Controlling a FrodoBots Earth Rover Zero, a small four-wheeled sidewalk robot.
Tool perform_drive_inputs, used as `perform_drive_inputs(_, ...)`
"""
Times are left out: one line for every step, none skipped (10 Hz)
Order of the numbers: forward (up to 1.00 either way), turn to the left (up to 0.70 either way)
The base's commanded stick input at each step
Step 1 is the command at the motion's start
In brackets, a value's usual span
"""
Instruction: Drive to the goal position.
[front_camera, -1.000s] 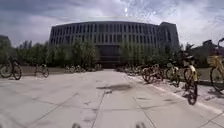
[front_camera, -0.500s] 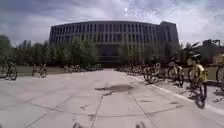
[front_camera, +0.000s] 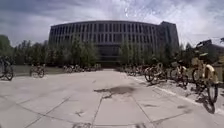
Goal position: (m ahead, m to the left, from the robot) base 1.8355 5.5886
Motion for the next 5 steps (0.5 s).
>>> perform_drive_inputs(0.45,0.00)
perform_drive_inputs(0.45,0.00)
perform_drive_inputs(0.45,0.00)
perform_drive_inputs(0.45,0.00)
perform_drive_inputs(0.45,0.00)
